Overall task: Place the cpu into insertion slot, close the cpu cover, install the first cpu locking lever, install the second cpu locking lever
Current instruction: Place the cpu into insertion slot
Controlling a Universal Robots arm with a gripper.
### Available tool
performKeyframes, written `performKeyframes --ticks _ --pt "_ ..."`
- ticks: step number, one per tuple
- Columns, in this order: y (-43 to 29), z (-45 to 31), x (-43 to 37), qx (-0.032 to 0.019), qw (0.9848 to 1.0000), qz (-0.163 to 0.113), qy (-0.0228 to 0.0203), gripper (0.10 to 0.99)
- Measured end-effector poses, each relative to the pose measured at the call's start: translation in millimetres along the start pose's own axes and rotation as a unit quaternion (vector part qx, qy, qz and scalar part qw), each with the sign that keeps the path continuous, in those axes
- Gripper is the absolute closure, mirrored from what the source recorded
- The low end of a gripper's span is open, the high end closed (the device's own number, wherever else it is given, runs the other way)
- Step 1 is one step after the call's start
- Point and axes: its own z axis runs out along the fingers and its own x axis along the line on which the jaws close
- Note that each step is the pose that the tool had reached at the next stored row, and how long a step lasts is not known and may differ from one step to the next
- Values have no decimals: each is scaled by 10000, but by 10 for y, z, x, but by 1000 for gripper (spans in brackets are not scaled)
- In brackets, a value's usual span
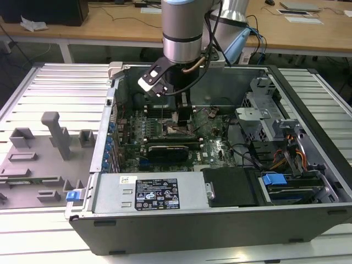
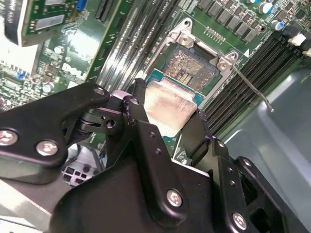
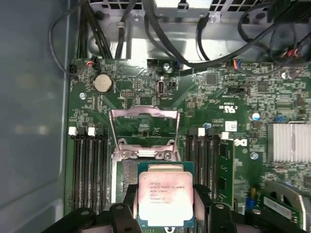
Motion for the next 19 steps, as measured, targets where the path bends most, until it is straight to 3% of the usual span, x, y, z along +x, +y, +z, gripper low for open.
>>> performKeyframes --ticks 4,19 --pt "-23 89 22 0 10000 0 1 545" --pt "-75 284 137 7 10000 6 0 545"
